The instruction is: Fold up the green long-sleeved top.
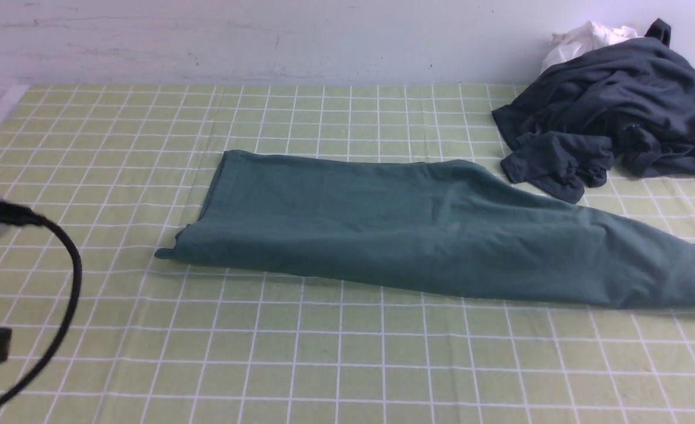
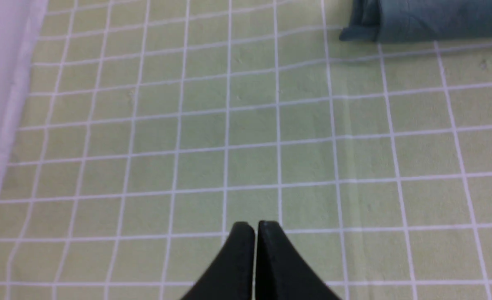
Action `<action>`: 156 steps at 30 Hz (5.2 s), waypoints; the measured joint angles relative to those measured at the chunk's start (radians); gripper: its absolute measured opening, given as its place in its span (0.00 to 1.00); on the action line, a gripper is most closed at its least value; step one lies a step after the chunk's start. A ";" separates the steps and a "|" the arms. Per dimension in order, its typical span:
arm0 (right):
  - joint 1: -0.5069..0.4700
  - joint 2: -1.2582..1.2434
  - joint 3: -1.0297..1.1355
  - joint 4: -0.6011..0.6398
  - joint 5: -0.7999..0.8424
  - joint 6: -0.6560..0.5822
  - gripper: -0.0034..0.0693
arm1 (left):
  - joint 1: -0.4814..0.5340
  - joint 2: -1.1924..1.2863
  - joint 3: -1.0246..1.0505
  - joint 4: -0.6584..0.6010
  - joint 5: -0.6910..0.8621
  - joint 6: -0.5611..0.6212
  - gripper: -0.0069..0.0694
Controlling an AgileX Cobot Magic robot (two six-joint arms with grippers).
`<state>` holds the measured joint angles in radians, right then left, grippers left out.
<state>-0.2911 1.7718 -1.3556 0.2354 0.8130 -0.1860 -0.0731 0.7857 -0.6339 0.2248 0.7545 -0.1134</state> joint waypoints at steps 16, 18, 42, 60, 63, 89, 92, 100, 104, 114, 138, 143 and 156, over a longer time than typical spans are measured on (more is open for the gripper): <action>-0.096 0.096 0.303 0.038 -0.222 0.053 0.71 | 0.000 -0.001 0.072 -0.128 -0.213 -0.047 0.09; -0.094 0.101 0.302 0.059 -0.238 0.032 0.64 | 0.000 -0.001 0.072 -0.128 -0.213 -0.046 0.09; 0.200 -0.044 -0.261 0.195 0.019 -0.225 0.08 | 0.000 -0.001 0.072 -0.122 -0.213 -0.035 0.09; 0.871 0.389 -0.381 0.922 -0.330 -0.845 0.35 | 0.000 -0.001 0.072 -0.127 -0.213 -0.035 0.09; 0.871 0.394 -0.422 0.944 -0.297 -0.852 0.48 | 0.000 -0.001 0.072 -0.128 -0.213 -0.035 0.09; 0.875 0.256 -0.425 0.755 -0.158 -0.817 0.08 | 0.000 -0.001 0.072 -0.167 -0.213 -0.035 0.09; 0.808 0.021 -0.426 0.548 -0.060 -0.730 0.08 | 0.000 -0.001 0.072 -0.166 -0.213 -0.035 0.09; 0.700 -0.454 -0.250 -0.042 0.334 -0.225 0.04 | 0.000 -0.001 0.072 -0.165 -0.213 -0.035 0.09; 0.693 -0.701 0.098 -0.215 0.267 -0.108 0.03 | 0.000 -0.001 0.072 -0.165 -0.213 -0.035 0.09; 0.693 -1.392 1.075 -0.285 -0.673 0.040 0.03 | 0.000 -0.001 0.072 -0.165 -0.213 -0.035 0.09; 0.529 -1.781 1.382 -0.213 -0.600 0.135 0.03 | 0.000 0.002 0.076 -0.165 -0.210 -0.034 0.09; 0.362 -1.781 1.381 -0.214 -0.462 0.135 0.03 | 0.000 0.005 0.076 -0.165 -0.210 -0.034 0.09; 0.243 -1.781 1.381 -0.214 -0.460 0.116 0.03 | 0.000 0.005 0.076 -0.165 -0.210 -0.034 0.09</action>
<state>-0.0482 -0.0093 0.0256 0.0217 0.3530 -0.0698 -0.0731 0.7911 -0.5575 0.0598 0.5443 -0.1474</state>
